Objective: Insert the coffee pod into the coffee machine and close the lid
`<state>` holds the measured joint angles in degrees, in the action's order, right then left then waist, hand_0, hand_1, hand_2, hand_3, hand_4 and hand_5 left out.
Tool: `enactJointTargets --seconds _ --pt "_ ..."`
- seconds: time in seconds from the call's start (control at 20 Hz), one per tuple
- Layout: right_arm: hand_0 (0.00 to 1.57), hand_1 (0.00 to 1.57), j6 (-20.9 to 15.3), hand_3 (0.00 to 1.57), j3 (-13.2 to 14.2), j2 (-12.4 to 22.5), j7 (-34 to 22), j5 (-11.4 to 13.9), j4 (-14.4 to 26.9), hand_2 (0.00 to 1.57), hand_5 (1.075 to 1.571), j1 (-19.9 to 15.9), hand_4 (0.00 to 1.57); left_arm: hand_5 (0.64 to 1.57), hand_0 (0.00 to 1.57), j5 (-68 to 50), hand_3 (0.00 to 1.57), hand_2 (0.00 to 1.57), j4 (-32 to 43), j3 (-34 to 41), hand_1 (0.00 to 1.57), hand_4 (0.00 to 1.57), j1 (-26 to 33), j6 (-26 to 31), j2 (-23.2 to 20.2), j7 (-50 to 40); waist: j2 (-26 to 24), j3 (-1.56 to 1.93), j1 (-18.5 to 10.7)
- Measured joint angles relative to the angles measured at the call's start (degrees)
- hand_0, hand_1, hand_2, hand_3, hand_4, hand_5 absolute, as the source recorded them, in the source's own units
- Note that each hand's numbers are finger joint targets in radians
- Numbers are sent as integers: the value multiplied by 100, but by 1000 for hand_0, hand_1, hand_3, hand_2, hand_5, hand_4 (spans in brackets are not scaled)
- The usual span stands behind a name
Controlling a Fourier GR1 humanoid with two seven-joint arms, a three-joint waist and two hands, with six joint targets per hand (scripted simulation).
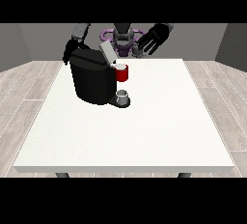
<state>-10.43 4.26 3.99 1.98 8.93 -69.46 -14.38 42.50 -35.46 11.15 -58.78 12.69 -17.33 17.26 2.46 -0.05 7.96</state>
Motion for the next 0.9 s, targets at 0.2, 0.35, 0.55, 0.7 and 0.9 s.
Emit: enactJointTargets --seconds 0.2,0.35,0.55,0.7,0.9 --pt "0 0 84 0 111 9 49 -167 -31 0 1571 252 0 1571 0 -939 0 0 93 715 0 69 646 61 654 167 -609 -6 -417" --pt "0 0 260 0 135 16 49 -332 -145 0 1571 330 0 1571 0 -1385 0 0 194 1021 0 419 1201 159 1043 261 -1114 -3 -748" --pt "0 0 519 0 -6 29 -95 -421 -389 0 1571 296 62 1571 0 -1628 0 0 245 1118 0 323 1891 257 1361 404 -1621 -1 -1058" --pt "0 0 706 0 -65 167 -169 -424 -524 0 1571 211 107 1571 0 -1731 0 0 172 1101 0 386 2220 375 1434 353 -1798 2 -1257" --pt "0 0 948 0 -15 444 -180 -434 -553 0 1571 76 0 1571 0 -1959 0 0 -85 974 0 390 2540 443 1578 200 -1886 4 -1489"
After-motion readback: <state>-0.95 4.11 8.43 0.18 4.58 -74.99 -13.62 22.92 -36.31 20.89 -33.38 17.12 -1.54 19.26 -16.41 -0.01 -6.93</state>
